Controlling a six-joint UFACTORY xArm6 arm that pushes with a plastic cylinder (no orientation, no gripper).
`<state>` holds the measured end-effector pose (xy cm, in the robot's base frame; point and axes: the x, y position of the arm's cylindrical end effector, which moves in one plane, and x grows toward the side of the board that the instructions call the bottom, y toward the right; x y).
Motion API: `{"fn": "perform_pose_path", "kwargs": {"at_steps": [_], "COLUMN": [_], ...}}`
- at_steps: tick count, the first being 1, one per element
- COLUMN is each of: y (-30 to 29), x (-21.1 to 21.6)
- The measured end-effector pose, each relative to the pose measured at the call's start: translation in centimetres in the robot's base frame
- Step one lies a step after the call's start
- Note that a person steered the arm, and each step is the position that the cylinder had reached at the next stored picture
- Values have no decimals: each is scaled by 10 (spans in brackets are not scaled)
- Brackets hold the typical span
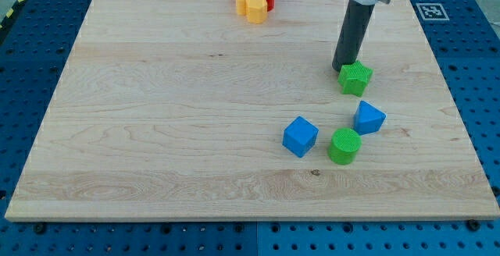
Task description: Keep red blocks and yellow blocks in a diagonal line
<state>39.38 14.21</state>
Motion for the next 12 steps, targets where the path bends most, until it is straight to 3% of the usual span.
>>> {"fn": "perform_pose_path", "kwargs": {"at_steps": [2, 4, 5, 6, 7, 8, 9, 10, 11, 12], "y": [0, -7, -7, -18, -57, -120, -198, -265, -280, -272], "x": [19, -98, -114, -98, -63, -64, -87, -137, -202, -202]}}
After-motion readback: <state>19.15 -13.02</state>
